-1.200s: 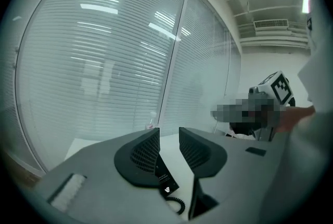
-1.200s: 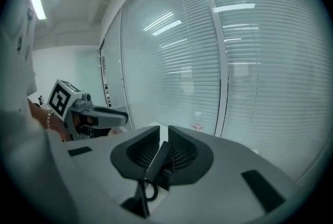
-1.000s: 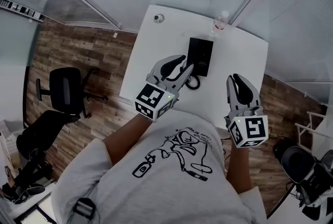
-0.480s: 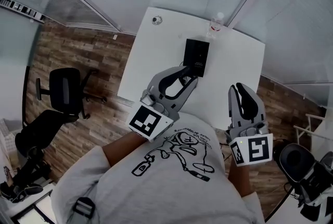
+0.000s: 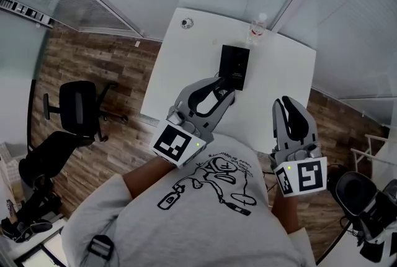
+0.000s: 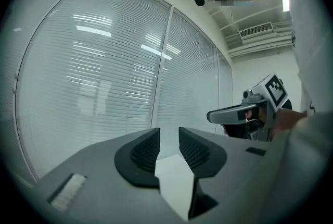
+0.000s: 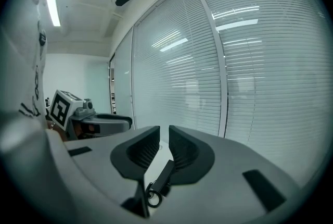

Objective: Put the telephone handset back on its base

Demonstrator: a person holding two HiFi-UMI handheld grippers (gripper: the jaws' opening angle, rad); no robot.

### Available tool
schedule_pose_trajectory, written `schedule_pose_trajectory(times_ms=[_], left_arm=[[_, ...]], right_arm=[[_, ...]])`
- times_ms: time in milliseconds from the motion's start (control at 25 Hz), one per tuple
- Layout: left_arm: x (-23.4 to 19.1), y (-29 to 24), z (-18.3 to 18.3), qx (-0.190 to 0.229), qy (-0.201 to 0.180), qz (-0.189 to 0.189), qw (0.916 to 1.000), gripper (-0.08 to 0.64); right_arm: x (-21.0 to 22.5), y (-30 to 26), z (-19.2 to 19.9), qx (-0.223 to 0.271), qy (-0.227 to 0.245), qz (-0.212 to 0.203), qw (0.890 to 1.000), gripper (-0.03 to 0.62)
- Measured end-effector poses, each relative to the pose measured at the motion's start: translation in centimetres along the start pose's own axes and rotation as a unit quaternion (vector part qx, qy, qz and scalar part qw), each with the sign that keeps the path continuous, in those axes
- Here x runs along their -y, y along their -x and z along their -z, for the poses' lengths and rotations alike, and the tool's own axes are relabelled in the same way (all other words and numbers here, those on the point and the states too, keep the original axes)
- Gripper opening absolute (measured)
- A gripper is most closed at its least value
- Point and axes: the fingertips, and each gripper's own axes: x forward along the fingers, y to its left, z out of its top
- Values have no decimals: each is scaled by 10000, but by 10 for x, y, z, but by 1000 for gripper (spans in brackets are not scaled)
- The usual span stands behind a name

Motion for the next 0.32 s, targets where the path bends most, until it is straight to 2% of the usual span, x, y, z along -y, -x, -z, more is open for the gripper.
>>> schedule_pose_trajectory(times_ms=[320], left_arm=[[-2,2,-4,-69,-22,18,10000,114]], right_arm=[[-1,2,-4,7,-12,20,10000,41]])
